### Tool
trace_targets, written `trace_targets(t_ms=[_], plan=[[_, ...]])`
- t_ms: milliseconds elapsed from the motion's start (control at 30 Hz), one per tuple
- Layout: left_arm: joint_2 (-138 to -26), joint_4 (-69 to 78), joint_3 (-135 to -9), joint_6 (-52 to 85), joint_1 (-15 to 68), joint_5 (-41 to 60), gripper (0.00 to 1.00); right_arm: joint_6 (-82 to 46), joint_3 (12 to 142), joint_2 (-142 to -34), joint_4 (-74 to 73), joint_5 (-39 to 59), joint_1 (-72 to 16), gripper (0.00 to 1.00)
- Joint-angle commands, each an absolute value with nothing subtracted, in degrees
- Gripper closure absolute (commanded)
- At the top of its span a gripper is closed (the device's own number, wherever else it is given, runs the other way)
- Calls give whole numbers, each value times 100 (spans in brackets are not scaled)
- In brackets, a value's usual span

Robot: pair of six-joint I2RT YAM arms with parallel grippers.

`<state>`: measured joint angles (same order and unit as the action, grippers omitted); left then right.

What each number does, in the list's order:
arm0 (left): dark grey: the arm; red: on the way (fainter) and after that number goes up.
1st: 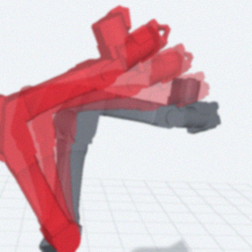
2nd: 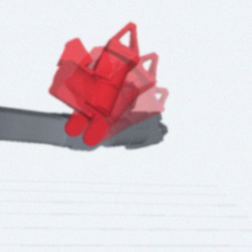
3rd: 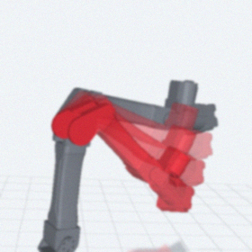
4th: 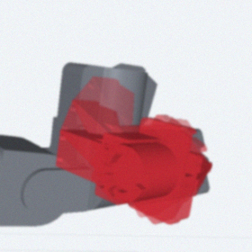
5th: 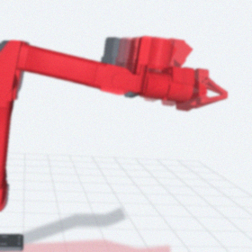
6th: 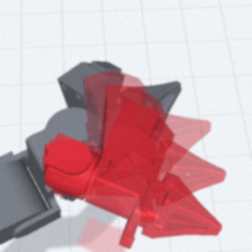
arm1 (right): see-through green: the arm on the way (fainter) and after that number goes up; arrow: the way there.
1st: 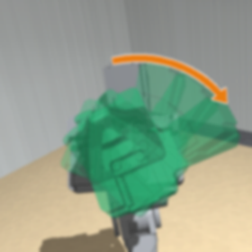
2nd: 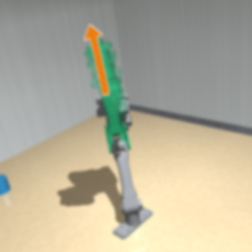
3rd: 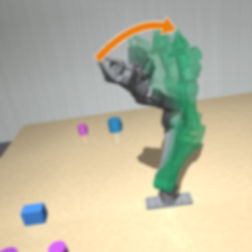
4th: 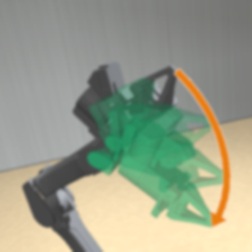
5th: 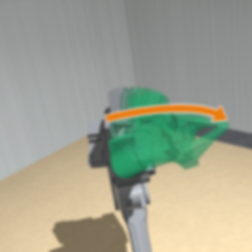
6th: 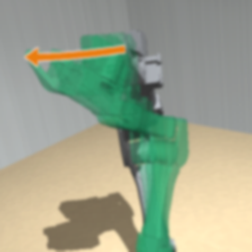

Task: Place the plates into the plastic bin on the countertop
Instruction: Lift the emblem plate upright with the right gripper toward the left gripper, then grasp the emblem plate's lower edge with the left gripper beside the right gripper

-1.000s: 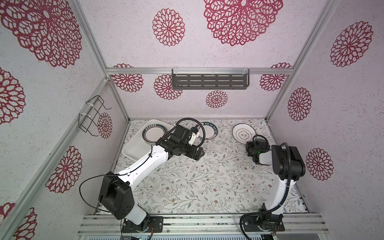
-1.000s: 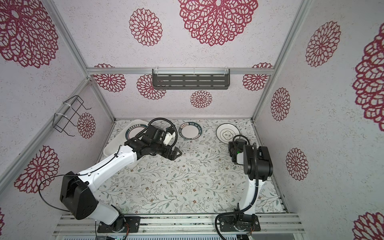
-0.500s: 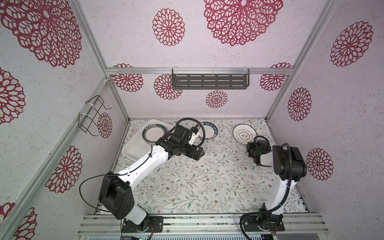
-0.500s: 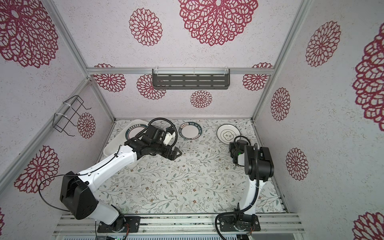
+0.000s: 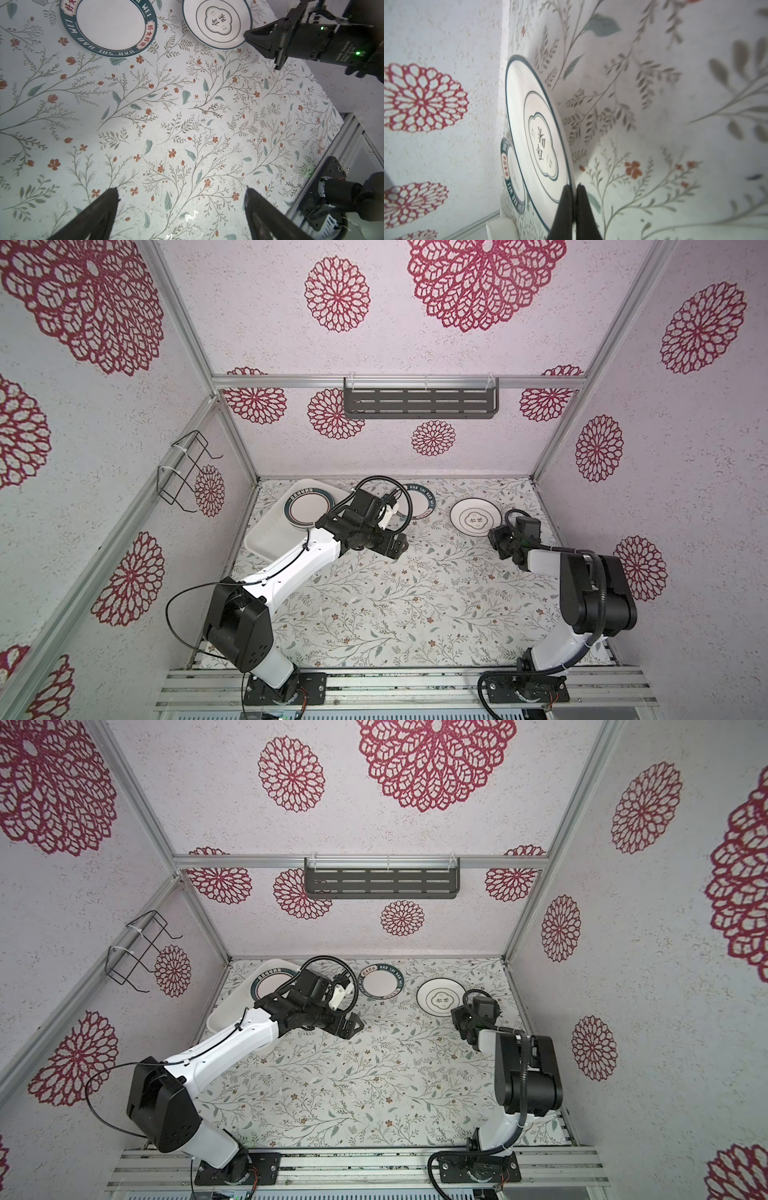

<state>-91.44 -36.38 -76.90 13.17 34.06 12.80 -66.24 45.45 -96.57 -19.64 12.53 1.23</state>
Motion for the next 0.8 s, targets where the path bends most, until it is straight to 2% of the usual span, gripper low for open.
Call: trace_targets(t_ms=[0,533,767], plan=[[-9210,-3670,-7840,1362,3316,1094,3,-6076,4836,-9224,-1832,1579,-153,100],[-9426,-3382,-7840,2206,2044,1850,3,-5618,5601,-9132,-1932,2542,-1606,100],[-9583,-2596,-7525,3134,1196,3020,3,-5822,5904,-9457,-2463,2992,-2118,100]])
